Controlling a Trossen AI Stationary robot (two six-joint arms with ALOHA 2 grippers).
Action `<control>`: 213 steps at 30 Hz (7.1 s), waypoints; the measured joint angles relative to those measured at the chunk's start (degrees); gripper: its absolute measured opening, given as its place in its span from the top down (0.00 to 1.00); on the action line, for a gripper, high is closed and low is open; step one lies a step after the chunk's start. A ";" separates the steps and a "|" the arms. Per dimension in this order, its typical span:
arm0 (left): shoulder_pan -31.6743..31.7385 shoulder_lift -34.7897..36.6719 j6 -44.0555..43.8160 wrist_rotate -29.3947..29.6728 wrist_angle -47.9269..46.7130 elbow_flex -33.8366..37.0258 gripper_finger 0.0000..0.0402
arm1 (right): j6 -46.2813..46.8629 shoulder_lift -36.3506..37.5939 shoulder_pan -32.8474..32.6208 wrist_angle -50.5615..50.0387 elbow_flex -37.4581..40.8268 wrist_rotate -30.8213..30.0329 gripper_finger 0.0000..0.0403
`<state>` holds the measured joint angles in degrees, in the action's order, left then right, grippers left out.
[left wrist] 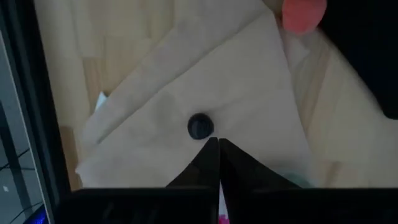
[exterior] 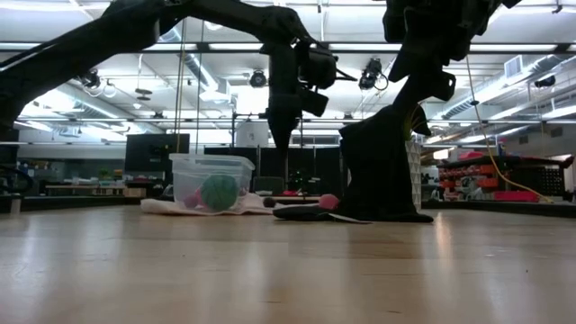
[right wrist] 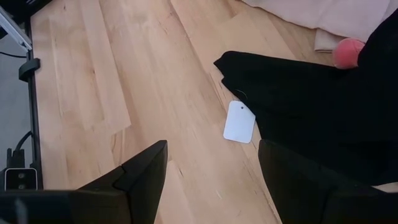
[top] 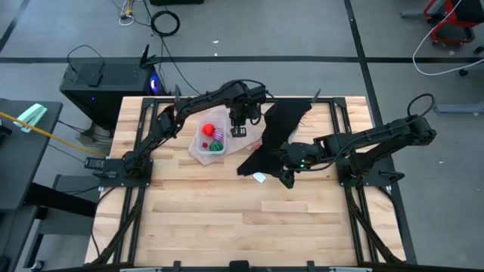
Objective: Pick and placing Produce into tupperware
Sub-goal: Put the black cherry into the transparent bin
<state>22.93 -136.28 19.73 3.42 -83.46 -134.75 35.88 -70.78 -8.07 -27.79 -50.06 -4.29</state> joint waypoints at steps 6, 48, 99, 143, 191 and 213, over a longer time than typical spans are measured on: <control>0.76 0.76 -1.51 -0.03 -3.46 0.30 0.96 | -0.06 0.00 0.00 0.02 0.00 -0.18 0.36; 1.41 0.52 -5.57 1.02 13.02 16.27 0.34 | 3.19 0.00 0.02 0.04 0.00 2.07 0.36; 2.84 0.45 -5.16 0.91 19.46 22.63 0.49 | 4.02 0.00 0.06 0.04 0.00 3.71 0.36; 2.51 1.17 -5.64 1.50 1.05 2.23 0.70 | 2.65 0.00 0.06 0.04 0.00 3.66 0.36; 6.55 27.67 -23.69 -0.64 -2.00 35.41 0.70 | -3.54 -0.01 0.06 0.28 0.00 2.83 0.36; 3.44 27.63 -24.63 -0.68 6.33 40.78 0.60 | -1.25 -0.02 0.04 0.44 0.00 2.17 0.36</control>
<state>26.37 -108.66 -4.91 2.74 -77.13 -93.97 34.63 -70.81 -8.03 -27.35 -50.06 -2.11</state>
